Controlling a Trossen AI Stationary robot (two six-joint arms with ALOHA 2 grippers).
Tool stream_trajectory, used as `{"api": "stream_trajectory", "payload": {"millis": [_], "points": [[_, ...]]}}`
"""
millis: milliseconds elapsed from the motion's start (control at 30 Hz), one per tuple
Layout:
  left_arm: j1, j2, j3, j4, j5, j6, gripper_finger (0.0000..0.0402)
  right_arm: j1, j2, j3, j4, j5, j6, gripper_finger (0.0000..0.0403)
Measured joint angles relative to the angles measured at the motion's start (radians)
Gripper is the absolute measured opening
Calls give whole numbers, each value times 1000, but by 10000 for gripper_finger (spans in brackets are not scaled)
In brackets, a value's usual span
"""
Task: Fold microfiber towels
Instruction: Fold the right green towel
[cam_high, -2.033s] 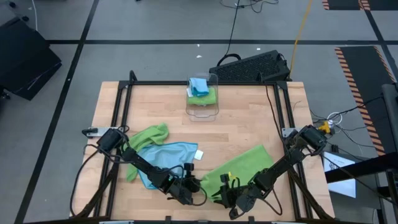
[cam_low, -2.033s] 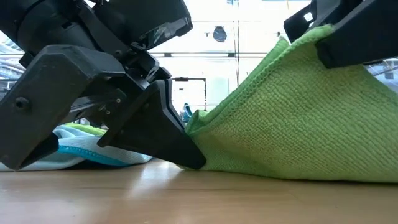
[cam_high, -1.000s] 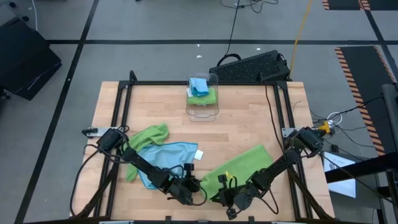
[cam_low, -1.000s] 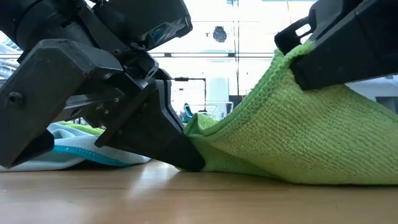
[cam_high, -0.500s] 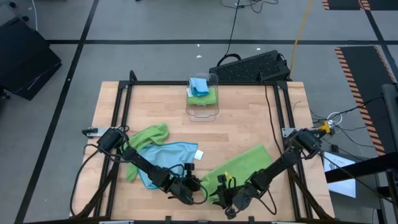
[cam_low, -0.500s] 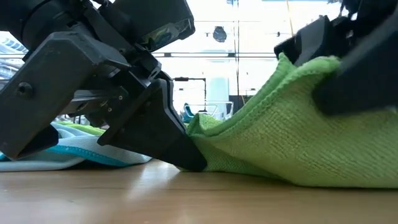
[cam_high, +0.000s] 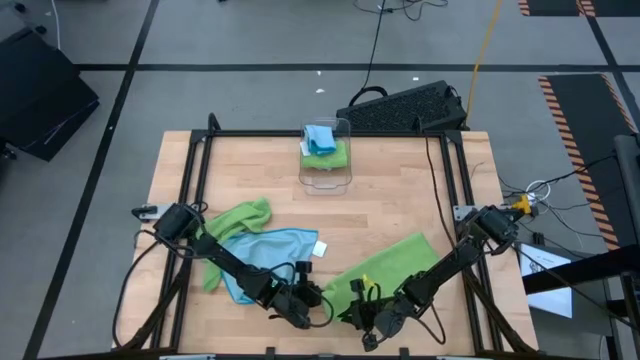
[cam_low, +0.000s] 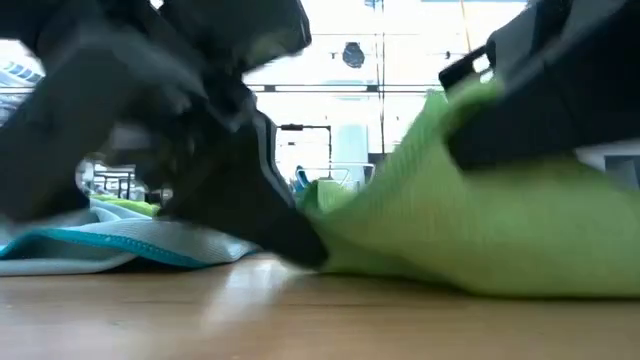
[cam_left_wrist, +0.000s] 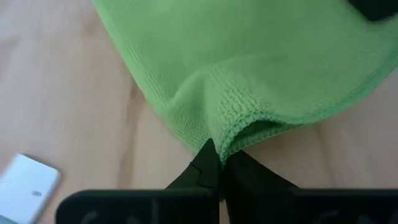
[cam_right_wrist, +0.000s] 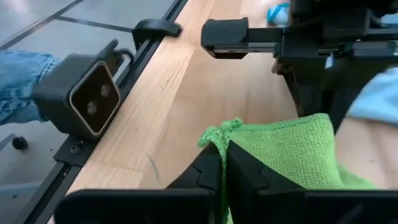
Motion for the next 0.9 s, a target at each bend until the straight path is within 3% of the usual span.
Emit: {"api": "stream_trajectory", "payload": {"millis": [233, 433, 700, 900], "points": [[-3, -185, 1, -139, -70, 2, 5, -21, -173, 0, -194, 163, -41, 3], [32, -395, 1, -173, -115, 58, 11, -87, -435, -31, -359, 277, -72, 2], [129, -586, 1, -152, -103, 99, 7, -202, -792, -125, -400, 228, -194, 2], [302, -612, 2, -104, 116, 224, 4, -385, -982, -196, -400, 61, -258, 2]]}}
